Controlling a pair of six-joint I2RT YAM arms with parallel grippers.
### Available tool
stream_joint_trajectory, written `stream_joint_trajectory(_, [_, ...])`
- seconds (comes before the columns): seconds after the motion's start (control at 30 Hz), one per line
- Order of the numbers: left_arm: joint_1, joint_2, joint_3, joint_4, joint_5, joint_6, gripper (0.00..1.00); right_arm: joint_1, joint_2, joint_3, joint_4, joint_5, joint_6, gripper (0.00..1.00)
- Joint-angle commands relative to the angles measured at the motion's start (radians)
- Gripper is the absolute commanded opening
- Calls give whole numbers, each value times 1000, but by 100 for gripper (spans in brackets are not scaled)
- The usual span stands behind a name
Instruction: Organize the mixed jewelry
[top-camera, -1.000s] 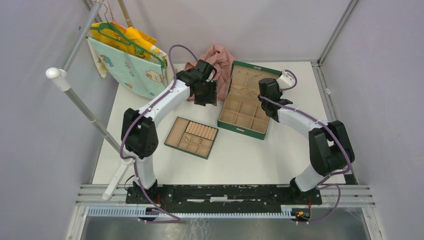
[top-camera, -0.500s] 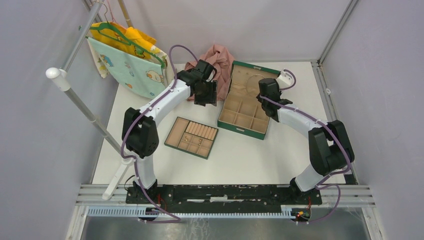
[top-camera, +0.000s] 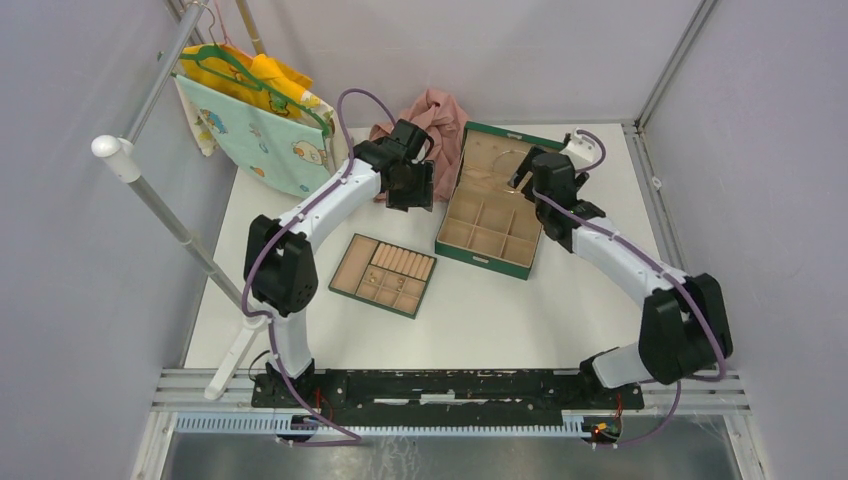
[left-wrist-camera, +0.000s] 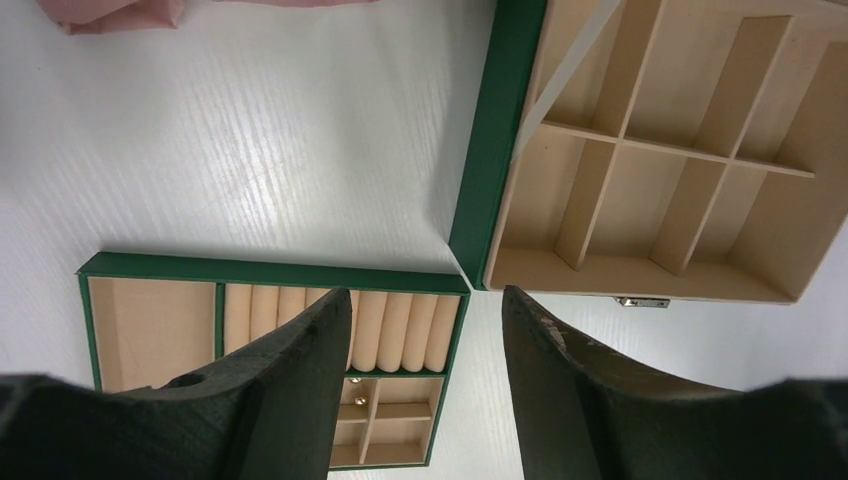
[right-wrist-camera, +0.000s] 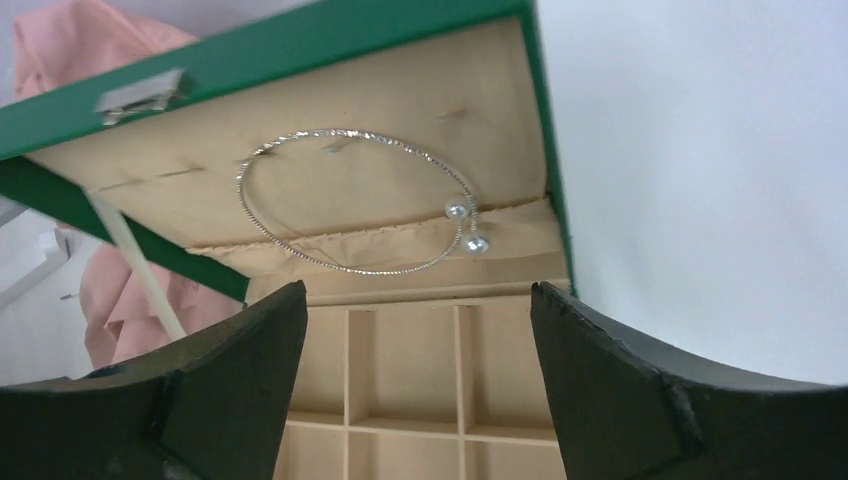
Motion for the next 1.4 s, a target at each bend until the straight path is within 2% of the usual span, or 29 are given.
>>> stream_joint_trajectory(0.0, [5, -47, -1, 4, -67, 30, 64, -9, -161, -41, -47, 14, -137, 89])
stream_joint_trajectory(0.2, [5, -121, -132, 8, -119, 18, 64, -10, -314, -113, -154, 1, -238, 89])
stream_joint_trajectory(0.47, [5, -305, -425, 45, -290, -50, 63, -10, -464, -242, -239, -36, -256, 88])
stream_joint_trajectory(0.6, [5, -387, -588, 129, -275, 39, 63, -10, -476, -273, -247, -57, -240, 87])
stream_joint_trajectory(0.73, [22, -393, -591, 82, -318, 21, 64, -10, -464, -284, -232, -80, -230, 87])
stream_joint_trajectory(0.97, [75, -425, -692, 163, -195, 35, 62, -11, -433, -283, -213, -120, -244, 86])
stream_joint_trajectory(1.17, [102, -356, -707, 189, -167, 69, 48, -10, -403, -278, -195, -150, -251, 86])
stream_joint_trajectory(1.37, [103, -325, -720, 227, -205, 81, 43, -10, -397, -281, -188, -156, -254, 86])
